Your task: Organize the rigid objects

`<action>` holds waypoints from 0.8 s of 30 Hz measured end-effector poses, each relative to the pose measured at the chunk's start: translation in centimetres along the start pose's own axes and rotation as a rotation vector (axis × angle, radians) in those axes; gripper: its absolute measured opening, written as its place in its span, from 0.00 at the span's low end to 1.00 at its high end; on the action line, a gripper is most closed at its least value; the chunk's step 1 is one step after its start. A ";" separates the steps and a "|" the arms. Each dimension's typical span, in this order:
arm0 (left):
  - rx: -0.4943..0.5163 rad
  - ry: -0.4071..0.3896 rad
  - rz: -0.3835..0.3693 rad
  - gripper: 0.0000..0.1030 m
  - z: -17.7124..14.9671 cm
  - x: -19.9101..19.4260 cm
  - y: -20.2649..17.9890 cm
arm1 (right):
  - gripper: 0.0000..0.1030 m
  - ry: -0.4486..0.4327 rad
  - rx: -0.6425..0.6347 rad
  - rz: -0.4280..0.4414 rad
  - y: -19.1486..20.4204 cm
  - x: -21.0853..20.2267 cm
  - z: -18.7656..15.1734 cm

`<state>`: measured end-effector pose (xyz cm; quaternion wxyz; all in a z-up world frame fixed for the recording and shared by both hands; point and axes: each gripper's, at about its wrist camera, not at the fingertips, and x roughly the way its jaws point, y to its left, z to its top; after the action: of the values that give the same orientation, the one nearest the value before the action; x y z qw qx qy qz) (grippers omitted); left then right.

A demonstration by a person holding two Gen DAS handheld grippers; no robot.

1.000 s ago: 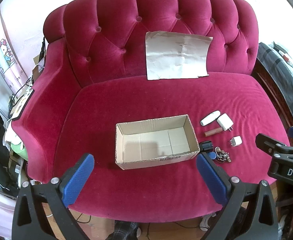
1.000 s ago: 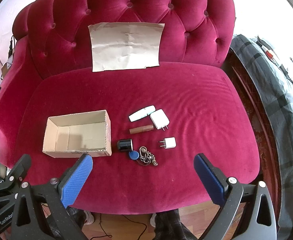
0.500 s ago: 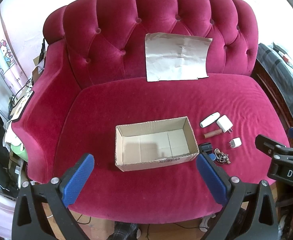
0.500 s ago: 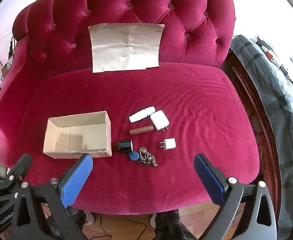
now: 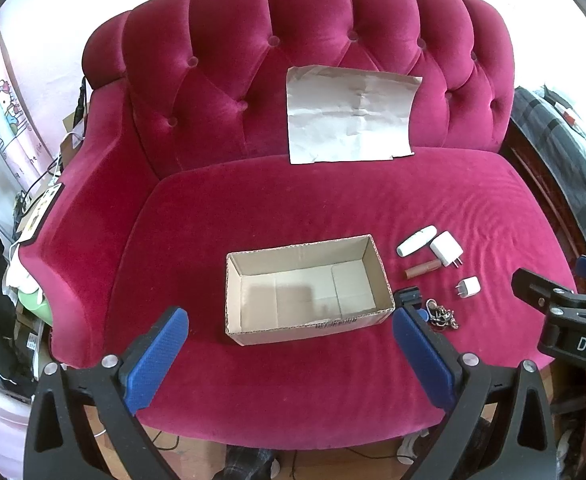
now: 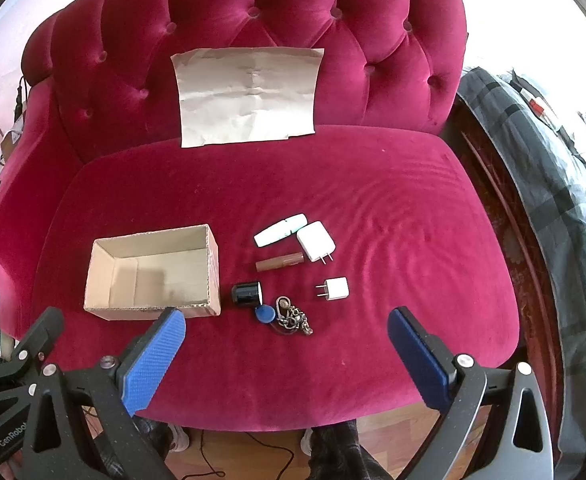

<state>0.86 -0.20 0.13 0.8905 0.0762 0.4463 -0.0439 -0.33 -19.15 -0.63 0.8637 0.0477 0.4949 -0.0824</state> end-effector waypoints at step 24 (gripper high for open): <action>-0.011 0.017 0.034 1.00 0.0 2.7 1.7 | 1.00 0.002 -0.011 -0.010 -0.4 1.8 0.5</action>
<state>2.72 1.43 -1.88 0.8877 0.0792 0.4528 -0.0256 0.94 -19.79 -1.94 0.8631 0.0407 0.4964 -0.0839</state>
